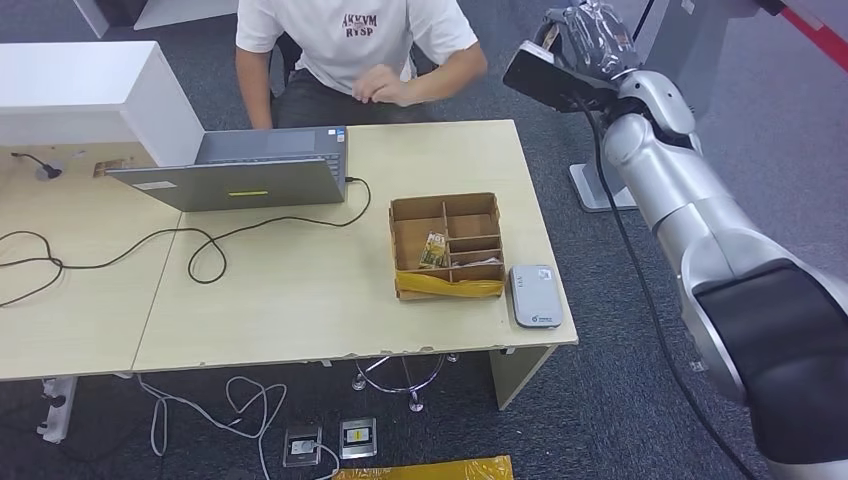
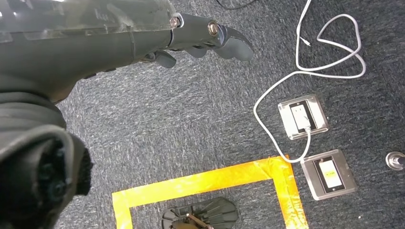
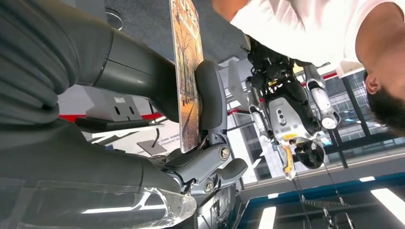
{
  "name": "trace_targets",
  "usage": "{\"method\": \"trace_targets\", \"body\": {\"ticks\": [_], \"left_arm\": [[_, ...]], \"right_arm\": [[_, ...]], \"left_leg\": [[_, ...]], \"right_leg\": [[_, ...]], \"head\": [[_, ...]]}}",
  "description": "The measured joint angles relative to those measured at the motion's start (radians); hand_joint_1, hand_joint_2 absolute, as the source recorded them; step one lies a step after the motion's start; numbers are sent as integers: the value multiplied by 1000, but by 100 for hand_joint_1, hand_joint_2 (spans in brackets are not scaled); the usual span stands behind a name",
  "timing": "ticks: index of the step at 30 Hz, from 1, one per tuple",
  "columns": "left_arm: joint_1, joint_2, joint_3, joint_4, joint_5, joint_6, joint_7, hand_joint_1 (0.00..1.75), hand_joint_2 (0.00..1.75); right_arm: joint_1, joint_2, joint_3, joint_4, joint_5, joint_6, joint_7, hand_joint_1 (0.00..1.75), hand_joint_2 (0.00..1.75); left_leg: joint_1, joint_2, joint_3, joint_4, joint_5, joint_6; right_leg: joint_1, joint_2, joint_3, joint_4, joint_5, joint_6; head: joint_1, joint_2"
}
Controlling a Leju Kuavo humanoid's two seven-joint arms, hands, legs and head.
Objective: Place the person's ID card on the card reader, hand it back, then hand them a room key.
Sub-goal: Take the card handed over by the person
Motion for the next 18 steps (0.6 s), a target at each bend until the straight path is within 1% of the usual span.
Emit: {"method": "trace_targets", "body": {"ticks": [6,10,14,18], "left_arm": [[10,-1,0,0,22,3,0,0,0],[13,-2,0,0,33,4,0,0,0],[15,-4,0,0,46,4,6,0,0],[18,-4,0,0,57,4,16,0,0]], "right_arm": [[41,-15,3,0,-19,2,5,175,175],[88,-36,3,-5,-37,13,27,175,175],[180,-74,-3,-32,-58,16,54,175,175],[319,-127,-24,-88,-64,18,101,175,175]], "left_leg": [[0,0,0,0,0,0],[0,0,0,0,0,0],[0,0,1,0,0,0],[0,0,1,0,-1,0]], "right_leg": [[0,1,0,0,0,0],[0,1,0,-1,0,0],[0,0,0,-1,0,0],[0,0,1,-2,0,0]], "head": [[0,0],[0,0],[0,0],[0,0]]}}
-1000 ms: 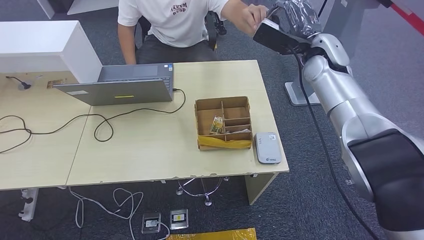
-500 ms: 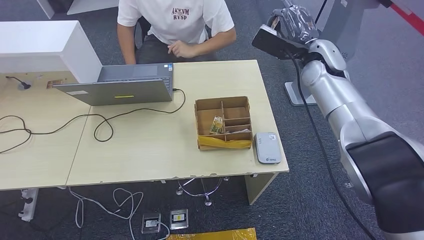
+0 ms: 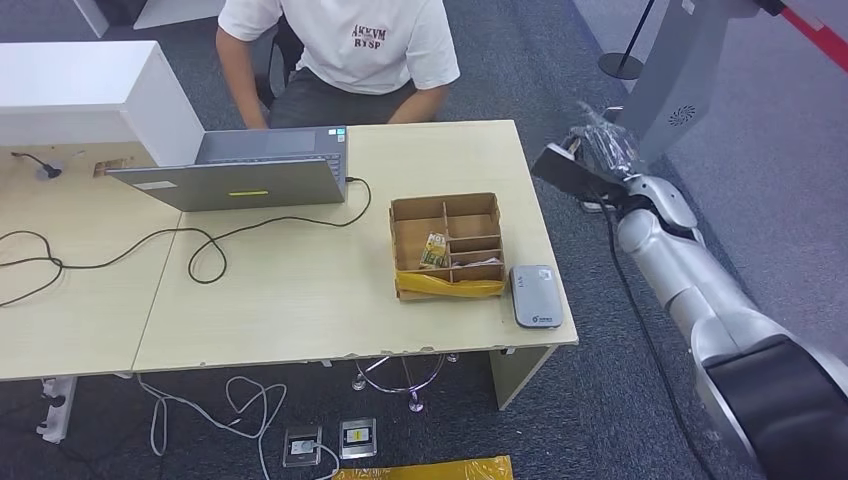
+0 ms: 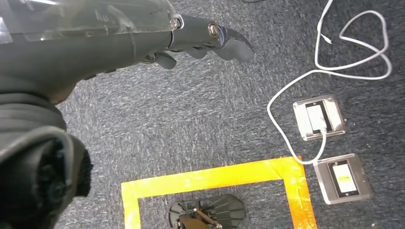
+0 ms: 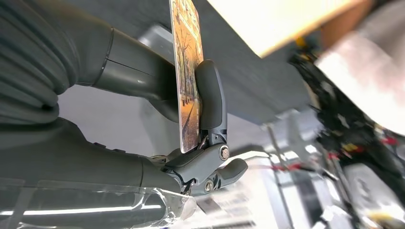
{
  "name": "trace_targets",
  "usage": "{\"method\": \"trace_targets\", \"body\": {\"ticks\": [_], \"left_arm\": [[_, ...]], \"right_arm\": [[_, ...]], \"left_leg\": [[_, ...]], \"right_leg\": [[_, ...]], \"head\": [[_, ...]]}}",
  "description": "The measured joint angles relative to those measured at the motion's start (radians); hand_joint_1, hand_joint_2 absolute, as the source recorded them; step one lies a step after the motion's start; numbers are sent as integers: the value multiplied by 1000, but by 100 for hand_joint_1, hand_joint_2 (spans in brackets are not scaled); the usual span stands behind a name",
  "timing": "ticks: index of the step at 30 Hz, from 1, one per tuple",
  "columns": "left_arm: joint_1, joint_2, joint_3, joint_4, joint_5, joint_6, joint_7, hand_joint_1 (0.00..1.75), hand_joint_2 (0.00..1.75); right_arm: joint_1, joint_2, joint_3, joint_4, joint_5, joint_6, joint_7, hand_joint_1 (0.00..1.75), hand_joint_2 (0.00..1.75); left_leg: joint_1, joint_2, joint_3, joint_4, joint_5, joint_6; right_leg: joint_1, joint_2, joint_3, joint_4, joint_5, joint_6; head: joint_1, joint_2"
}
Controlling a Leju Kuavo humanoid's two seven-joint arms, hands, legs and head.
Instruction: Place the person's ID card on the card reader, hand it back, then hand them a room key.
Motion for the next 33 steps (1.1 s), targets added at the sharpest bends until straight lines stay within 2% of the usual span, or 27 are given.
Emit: {"method": "trace_targets", "body": {"ticks": [8,16,21,33], "left_arm": [[3,1,0,0,9,-1,12,0,0],[2,2,0,0,2,0,13,0,0],[1,2,0,0,-1,0,20,0,0],[-6,4,0,0,-13,-3,28,0,0]], "right_arm": [[222,-71,-56,-126,20,22,62,175,175],[334,-91,-85,-220,55,31,89,175,175],[374,-90,-96,-262,71,38,93,175,175],[394,-67,-97,-280,94,34,90,175,175]], "left_leg": [[0,0,0,0,-1,-1],[1,1,0,0,-1,-1],[0,1,0,0,-1,-1],[1,1,0,0,-1,-1]], "right_leg": [[0,1,0,0,0,0],[0,2,0,0,0,0],[0,2,0,0,0,0],[0,2,0,0,0,0]], "head": [[0,0],[0,0],[0,0],[0,0]]}}
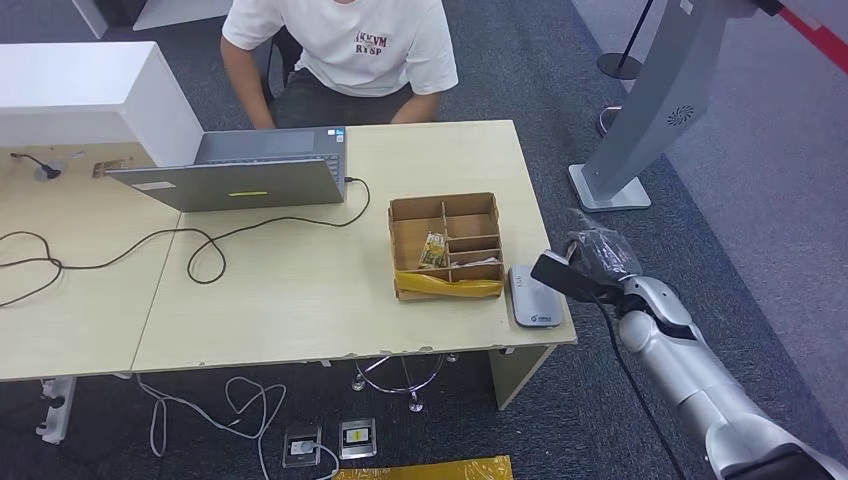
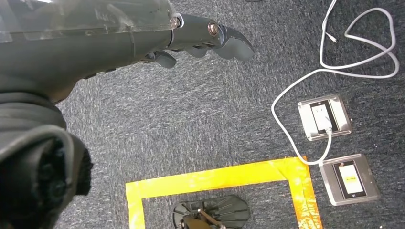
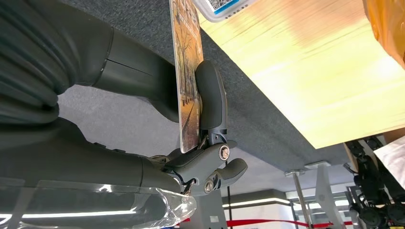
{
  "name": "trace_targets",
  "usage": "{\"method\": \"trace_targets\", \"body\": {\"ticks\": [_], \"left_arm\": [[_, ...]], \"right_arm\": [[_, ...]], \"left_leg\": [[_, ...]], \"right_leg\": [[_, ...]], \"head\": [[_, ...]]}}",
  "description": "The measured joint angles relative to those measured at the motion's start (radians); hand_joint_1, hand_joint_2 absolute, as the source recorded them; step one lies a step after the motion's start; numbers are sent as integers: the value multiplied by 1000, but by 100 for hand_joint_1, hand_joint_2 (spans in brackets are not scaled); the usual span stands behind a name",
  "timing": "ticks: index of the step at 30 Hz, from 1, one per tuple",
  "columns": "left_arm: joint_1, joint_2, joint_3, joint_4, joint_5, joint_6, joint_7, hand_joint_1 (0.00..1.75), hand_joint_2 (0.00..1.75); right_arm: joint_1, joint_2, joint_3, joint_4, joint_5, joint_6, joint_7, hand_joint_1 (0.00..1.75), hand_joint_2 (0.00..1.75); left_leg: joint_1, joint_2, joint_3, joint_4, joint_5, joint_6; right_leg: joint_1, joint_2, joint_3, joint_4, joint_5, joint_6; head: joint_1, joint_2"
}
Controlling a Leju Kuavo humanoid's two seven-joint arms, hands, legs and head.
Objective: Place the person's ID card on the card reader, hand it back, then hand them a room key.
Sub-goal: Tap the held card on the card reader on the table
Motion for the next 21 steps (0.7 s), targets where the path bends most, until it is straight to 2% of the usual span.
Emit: {"method": "trace_targets", "body": {"ticks": [21], "left_arm": [[-7,4,0,0,-8,-7,18,0,0]], "right_arm": [[40,41,7,16,13,-11,-8,175,175]], "left_leg": [[0,0,0,0,0,0]], "right_leg": [[0,0,0,0,0,0]], "head": [[0,0]]}}
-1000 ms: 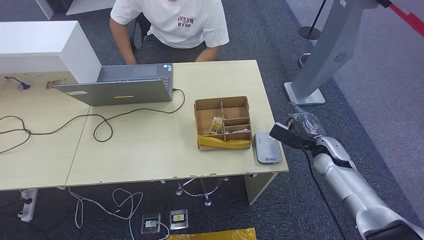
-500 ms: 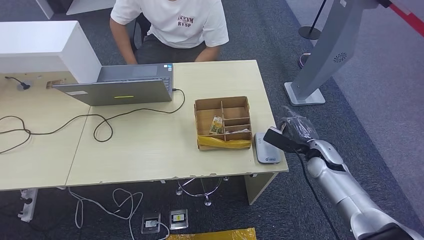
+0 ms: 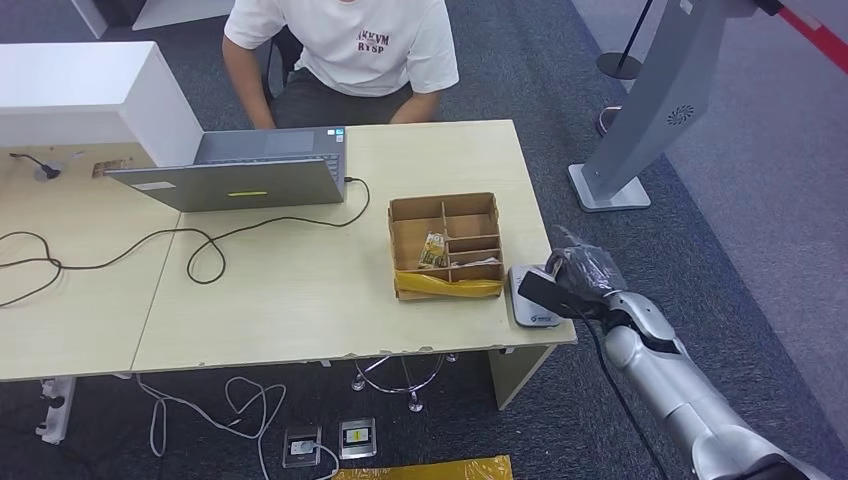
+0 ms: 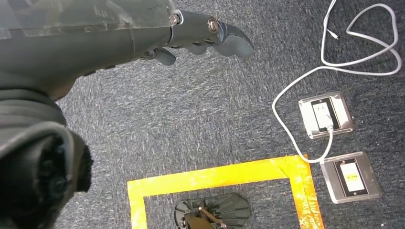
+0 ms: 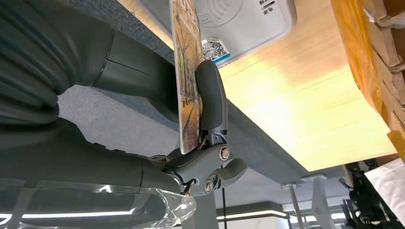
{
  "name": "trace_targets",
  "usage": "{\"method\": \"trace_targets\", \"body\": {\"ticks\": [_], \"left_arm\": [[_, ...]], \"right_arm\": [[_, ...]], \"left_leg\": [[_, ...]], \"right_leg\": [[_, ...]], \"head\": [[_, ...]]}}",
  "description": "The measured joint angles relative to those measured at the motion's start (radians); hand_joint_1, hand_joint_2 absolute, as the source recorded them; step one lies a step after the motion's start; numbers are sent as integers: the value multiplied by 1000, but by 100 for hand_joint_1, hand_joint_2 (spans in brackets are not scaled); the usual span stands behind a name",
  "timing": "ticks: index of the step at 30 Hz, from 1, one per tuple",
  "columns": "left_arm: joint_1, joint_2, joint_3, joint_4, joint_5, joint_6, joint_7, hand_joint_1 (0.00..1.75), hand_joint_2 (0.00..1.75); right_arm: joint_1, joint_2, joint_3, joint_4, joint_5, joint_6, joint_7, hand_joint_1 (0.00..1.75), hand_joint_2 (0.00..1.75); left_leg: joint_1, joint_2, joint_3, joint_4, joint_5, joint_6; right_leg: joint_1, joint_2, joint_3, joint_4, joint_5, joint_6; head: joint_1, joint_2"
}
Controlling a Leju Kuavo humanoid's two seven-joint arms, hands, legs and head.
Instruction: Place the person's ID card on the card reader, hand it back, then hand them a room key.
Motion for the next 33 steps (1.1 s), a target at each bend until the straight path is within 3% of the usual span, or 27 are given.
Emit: {"method": "trace_targets", "body": {"ticks": [24,33], "left_arm": [[6,1,0,0,31,0,0,0,0],[5,1,0,0,15,9,-7,0,0]], "right_arm": [[-19,50,11,42,6,4,-40,175,175],[-123,23,14,47,13,7,-46,175,175]], "left_leg": [[0,0,1,0,0,0],[0,0,0,0,0,0]], "right_leg": [[0,0,1,0,0,0],[0,0,1,0,0,0]], "head": [[0,0],[0,0]]}}
